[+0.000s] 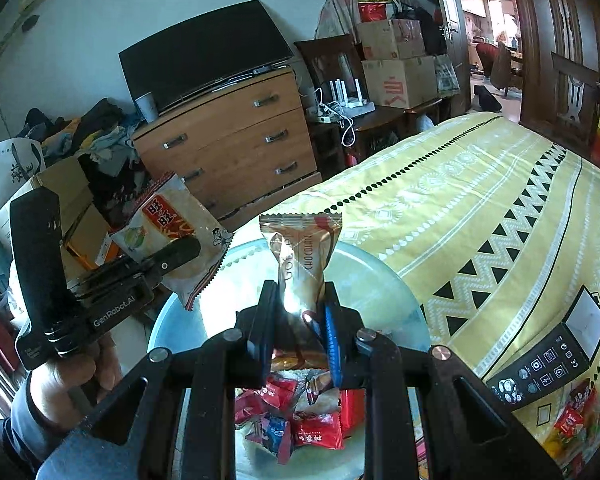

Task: Organize snacks
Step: 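Carry the chocolate bar and the rice cracker bag over the glass bowl with both tools, then open both tools to drop the chocolate bar and rice cracker bag into the bowl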

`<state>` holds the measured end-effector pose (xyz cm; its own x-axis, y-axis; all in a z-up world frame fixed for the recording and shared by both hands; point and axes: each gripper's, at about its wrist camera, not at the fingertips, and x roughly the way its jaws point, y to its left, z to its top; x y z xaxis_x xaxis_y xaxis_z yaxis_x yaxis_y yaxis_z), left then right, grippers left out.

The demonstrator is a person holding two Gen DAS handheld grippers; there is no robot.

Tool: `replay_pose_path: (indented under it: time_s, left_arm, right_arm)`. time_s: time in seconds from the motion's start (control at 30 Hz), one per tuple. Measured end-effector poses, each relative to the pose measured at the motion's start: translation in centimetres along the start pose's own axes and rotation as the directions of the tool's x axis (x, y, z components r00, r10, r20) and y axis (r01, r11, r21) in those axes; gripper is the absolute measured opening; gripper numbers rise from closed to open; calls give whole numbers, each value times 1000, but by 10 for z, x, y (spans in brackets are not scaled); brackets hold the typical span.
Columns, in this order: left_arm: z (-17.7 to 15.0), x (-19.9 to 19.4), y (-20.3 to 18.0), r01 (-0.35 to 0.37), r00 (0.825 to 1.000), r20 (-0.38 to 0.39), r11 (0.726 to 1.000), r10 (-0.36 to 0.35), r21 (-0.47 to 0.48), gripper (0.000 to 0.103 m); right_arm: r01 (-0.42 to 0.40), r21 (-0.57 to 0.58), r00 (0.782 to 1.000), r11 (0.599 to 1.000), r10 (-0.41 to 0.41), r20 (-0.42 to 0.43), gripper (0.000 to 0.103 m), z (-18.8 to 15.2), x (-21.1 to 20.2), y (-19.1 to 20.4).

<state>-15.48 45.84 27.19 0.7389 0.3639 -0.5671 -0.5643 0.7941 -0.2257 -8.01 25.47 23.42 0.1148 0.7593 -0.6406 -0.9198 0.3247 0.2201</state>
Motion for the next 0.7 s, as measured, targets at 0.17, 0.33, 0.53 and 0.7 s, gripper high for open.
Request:
replay_pose_path:
  time_s: [0.17,0.33,0.53,0.7]
  left_arm:
    - [-2,2,-1,2,1000,-11,1000,-2,4,20]
    - [-2,4,-1,0,1000,-19,1000,0,10,20]
    - [-3,9,0,-8,999,-36,1000,8,12,20]
    - [-4,15,3,-10,998,-59,1000,10,10,20]
  right_arm:
    - [2,3,1000,1000,-2,-9,23,-1,3,-2]
    - [-1,-2,1000,1000,0,-19,23,-2,5,1]
    - [-2,-6,999,1000,2,-37,23,-5,12,3]
    - [-1,-9,998,1000,1,-59,23,-6,18,5]
